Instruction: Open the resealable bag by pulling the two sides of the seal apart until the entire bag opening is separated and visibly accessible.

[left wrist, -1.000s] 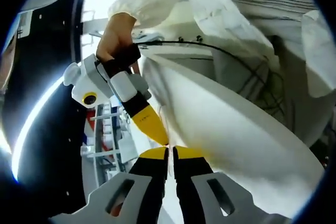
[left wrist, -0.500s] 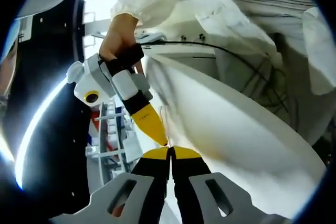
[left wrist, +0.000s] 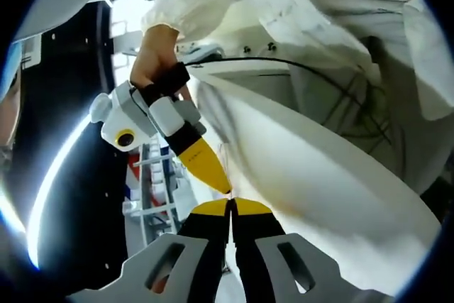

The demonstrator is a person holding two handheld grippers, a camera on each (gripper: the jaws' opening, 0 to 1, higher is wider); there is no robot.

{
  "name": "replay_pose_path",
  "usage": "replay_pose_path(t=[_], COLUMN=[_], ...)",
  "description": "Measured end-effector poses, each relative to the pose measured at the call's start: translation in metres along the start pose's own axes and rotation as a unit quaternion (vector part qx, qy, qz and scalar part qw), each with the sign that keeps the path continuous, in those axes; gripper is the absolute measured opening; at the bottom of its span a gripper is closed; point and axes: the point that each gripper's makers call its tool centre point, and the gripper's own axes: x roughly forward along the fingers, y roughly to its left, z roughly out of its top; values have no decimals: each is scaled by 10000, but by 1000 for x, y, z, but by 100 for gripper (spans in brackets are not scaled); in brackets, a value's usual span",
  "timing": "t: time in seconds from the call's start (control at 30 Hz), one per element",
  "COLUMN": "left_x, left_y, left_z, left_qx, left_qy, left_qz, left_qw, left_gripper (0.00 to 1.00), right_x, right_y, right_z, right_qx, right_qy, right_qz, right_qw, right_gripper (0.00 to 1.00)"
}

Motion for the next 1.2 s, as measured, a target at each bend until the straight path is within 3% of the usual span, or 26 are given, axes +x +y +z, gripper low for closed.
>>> replay_pose_path(t=[0.8, 0.97, 1.2], left_x=[-3, -1, -1], left_y=[8, 4, 7], left_z=[-3, -2, -3], left_qx=[-84, -69, -45], left_qy=[36, 61, 68], left_qz=[192, 152, 183], left_qw=[9998, 9998, 9998], left_gripper=[1, 1, 1], right_x=[1, 2, 0], right_y=[1, -1, -6], right_z=[1, -1, 5], right_qx=[-99, -210, -23], right_qy=[29, 35, -150], right_qz=[18, -91, -259], right_qw=[9999, 9997, 9995], right_gripper=[0, 0, 0])
